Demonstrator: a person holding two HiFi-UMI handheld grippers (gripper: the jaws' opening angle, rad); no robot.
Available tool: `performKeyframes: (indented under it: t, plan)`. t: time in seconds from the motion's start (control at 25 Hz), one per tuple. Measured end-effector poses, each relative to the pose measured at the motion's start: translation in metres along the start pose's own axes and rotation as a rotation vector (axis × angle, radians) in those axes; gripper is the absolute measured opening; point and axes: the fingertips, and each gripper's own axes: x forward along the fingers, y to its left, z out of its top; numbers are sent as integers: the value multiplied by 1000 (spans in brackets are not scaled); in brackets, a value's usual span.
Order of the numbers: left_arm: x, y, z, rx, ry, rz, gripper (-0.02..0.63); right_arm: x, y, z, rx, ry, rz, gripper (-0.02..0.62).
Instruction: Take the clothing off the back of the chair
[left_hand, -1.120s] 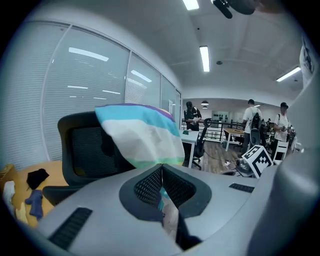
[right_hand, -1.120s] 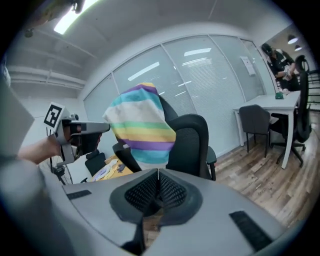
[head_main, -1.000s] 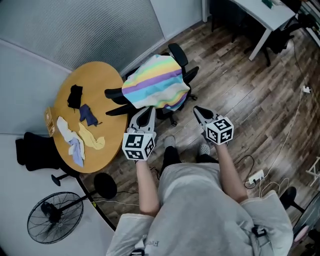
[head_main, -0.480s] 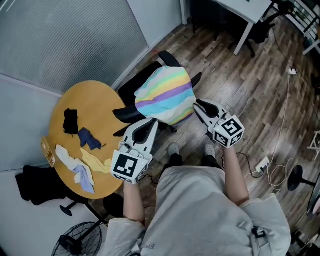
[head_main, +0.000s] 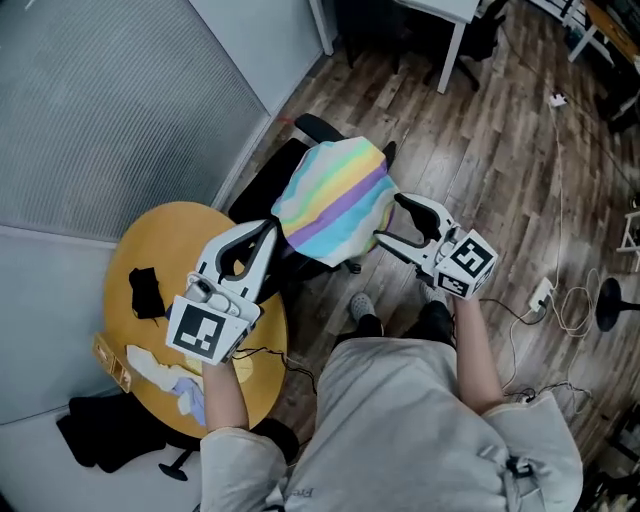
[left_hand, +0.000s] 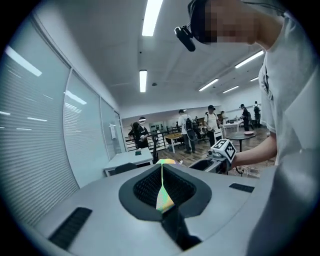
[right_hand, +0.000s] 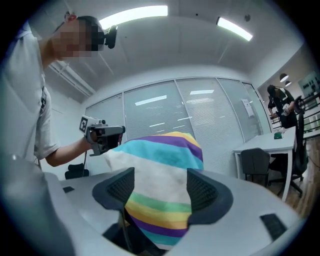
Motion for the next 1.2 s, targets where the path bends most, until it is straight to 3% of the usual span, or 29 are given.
performKeyframes:
  t: [0.16,0.36,0.48,0.64,0.84,0.96,1.2]
  plan:
    - [17,18,-14,103,47,-121,31,-6,10,5,-21,-19,-26,358]
    - [41,31,-42,91,54,-338,44,-1,19,-6,-50,5,-55,383]
    - [44,41,-52,75,36,-464,107,1,17,-11,-79,39,-61,391]
    - [53,46,-71,97,53,-640,267,-6,11,-8,-77,57,-77,394]
    - [65,39,-80,95,62,-818,309,1,16,-9,-98,81,-83,394]
    - [74,33,-82,80,53,-892,337,7,12,-14,-99,103,-118,394]
    - [94,30,-78,24,-21,-944,354,15,-2,-13,-101,129,-167,394]
